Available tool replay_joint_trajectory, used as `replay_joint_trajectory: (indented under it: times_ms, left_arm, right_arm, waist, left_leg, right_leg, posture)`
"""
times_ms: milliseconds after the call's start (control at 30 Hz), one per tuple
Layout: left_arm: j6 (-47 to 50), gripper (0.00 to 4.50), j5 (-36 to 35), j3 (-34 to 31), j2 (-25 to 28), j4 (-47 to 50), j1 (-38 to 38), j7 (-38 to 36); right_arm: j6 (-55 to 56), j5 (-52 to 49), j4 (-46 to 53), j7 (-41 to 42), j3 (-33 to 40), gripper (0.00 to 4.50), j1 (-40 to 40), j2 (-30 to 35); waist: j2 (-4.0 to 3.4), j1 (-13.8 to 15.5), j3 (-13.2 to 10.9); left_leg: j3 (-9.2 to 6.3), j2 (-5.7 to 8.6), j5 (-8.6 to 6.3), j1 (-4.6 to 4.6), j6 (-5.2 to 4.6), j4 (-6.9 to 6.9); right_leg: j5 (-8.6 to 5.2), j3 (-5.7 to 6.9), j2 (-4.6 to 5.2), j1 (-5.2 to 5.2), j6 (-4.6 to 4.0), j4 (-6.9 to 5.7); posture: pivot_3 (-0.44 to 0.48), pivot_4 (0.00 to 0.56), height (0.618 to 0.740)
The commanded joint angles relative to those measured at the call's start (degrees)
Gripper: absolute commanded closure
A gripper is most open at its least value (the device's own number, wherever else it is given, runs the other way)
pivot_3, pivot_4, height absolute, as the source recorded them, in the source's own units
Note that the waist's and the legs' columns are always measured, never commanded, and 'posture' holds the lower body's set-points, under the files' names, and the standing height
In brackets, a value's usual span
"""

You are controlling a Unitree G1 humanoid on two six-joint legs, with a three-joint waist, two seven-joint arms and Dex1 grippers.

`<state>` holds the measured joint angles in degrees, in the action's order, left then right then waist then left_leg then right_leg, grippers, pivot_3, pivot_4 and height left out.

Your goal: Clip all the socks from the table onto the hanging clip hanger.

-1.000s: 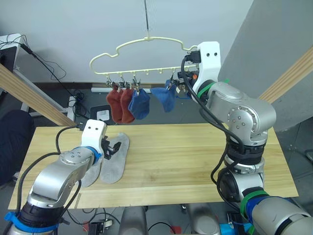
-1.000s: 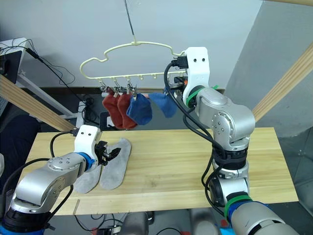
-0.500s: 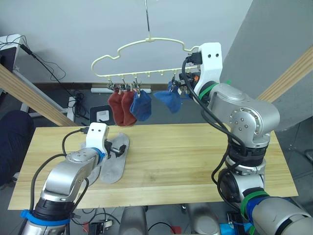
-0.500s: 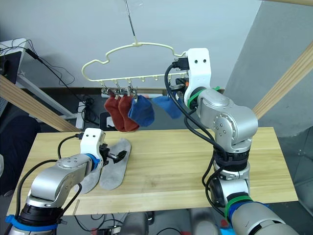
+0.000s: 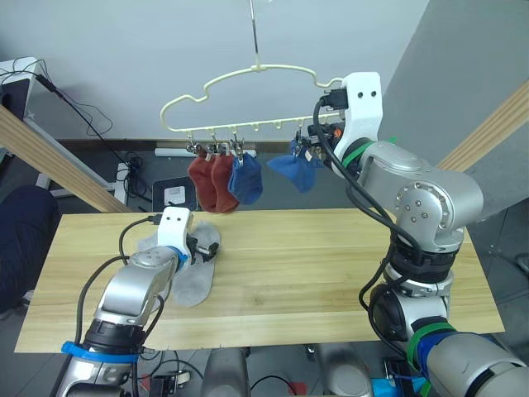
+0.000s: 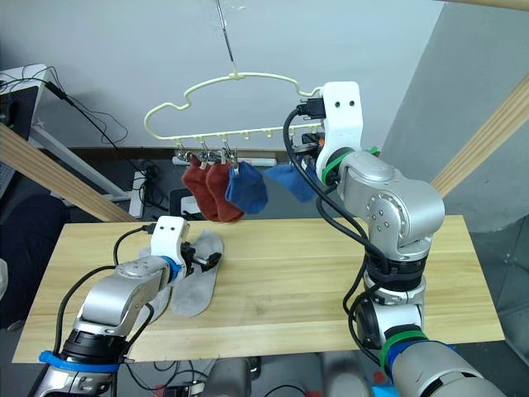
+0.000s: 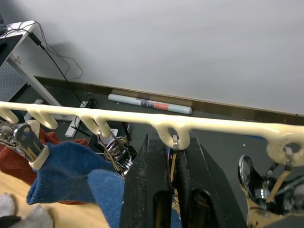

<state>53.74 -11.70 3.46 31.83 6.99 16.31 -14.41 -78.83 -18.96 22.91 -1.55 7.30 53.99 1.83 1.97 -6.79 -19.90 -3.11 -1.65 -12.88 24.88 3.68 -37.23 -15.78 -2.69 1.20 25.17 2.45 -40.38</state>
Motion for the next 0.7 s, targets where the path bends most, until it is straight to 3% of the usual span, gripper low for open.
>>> replay_joint_trajectory:
  times_ms: [33, 133, 200, 633, 700]
  left_arm:
    - [3.0, 0.02, 1.9, 3.2, 0.5, -0.9, -1.9, -1.2]
    - [3.7, 0.02, 2.5, 4.0, 0.9, -0.1, -2.5, -2.1]
    - [4.3, 0.43, 2.8, 3.8, 0.6, 0.0, -2.5, -2.4]
    - [5.9, 4.36, 4.1, 3.5, 0.8, 1.1, -3.0, -4.2]
    - [6.0, 4.46, 4.3, 3.4, 0.6, 1.4, -3.2, -4.2]
  right_arm:
    - [-0.7, 0.4, 3.0, -0.5, 0.9, 4.5, 0.2, 0.1]
    - [-1.0, 0.6, 3.3, -0.6, 1.0, 4.5, 0.2, -0.1]
    - [-1.0, 0.6, 3.3, -0.6, 1.0, 4.5, 0.2, -0.2]
    - [-1.0, 0.7, 3.2, -0.4, 1.3, 4.5, 0.0, -0.2]
    - [-0.9, 0.7, 3.2, -0.4, 1.2, 4.5, -0.1, -0.2]
  waist:
    - [0.0, 0.0, 0.0]
    - [-0.01, -0.3, 0.0]
    - [-0.01, -0.4, 0.0]
    - [-0.01, -1.3, 0.0]
    - [-0.01, -1.3, 0.0]
  left_leg:
    - [0.0, 0.0, 0.0, -0.04, 0.0, 0.0]
    - [-0.01, 0.0, 0.0, -0.08, 0.0, 0.02]
    - [0.0, 0.0, 0.0, -0.08, -0.01, 0.02]
    - [-0.01, -0.01, 0.02, -0.11, -0.03, 0.06]
    - [-0.01, 0.0, 0.02, -0.11, -0.03, 0.06]
  right_leg:
    - [0.0, 0.0, 0.0, -0.04, 0.0, 0.0]
    - [0.0, 0.0, -0.01, -0.06, 0.0, 0.0]
    - [0.0, 0.0, -0.01, -0.06, 0.0, 0.0]
    - [0.0, 0.0, -0.02, -0.08, 0.0, 0.01]
    - [0.0, -0.01, -0.02, -0.09, 0.01, 0.02]
  posture:
    - [-0.249, 0.356, 0.74]
    - [-0.25, 0.354, 0.74]
    - [-0.248, 0.352, 0.74]
    - [-0.248, 0.353, 0.74]
    - [-0.248, 0.353, 0.74]
